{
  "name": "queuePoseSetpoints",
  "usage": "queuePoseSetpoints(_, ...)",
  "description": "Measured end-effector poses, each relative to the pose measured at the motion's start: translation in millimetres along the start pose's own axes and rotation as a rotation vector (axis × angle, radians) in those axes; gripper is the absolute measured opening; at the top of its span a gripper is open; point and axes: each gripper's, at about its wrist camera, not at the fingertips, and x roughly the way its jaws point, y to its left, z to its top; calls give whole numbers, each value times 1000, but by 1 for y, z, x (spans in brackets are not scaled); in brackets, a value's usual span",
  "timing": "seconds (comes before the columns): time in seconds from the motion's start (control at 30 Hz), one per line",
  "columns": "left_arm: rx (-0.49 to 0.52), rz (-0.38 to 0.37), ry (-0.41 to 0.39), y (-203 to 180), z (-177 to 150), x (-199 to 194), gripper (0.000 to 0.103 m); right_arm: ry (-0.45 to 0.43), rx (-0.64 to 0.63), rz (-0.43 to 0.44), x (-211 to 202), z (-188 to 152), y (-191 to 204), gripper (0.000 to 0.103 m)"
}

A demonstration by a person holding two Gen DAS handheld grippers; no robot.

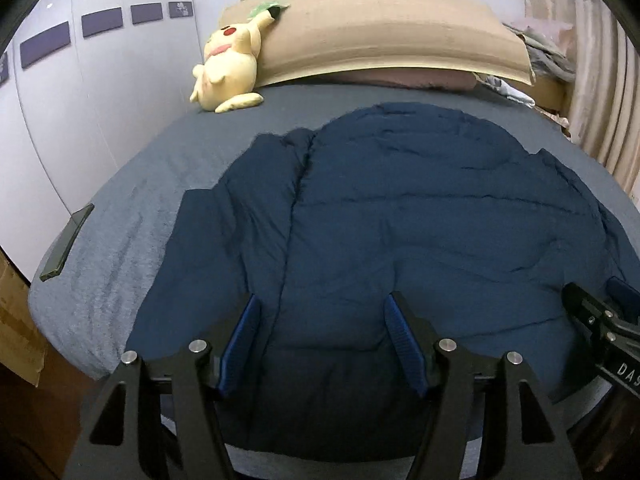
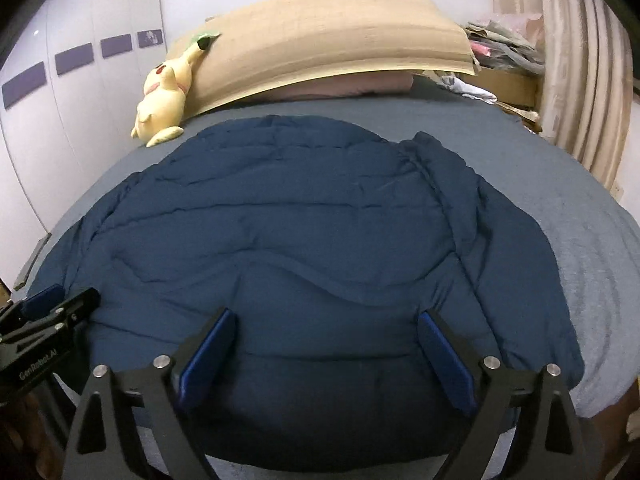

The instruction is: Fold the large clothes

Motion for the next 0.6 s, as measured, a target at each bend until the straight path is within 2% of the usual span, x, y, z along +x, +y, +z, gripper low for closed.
queuePoseSetpoints(0.1, -13, -20, 10, 1, 5, -16, 66, 14, 25, -5, -13, 8, 1, 95)
queuePoseSetpoints(0.23, -15, -74, -24, -4, 6, -53, 66, -35, 16, 7, -52, 14, 6, 96)
queuePoseSetpoints(0.33, -20, -110, -65, -4, 5, -83, 70, -28, 18, 35, -84, 16, 9, 97)
queuePoseSetpoints(0.37, -23, -119, -80, -4, 3, -88, 73, -30, 10, 41, -94, 14, 10, 97)
queuePoseSetpoints(0.47, -29, -136, -123, -3, -5, -114, 74, -42, 14, 29, -120, 7, 10, 97)
queuePoseSetpoints(0.6, -21, -130, -159, -2, -12, -140, 76, -109, 39, 7, -158, -9, 9, 98)
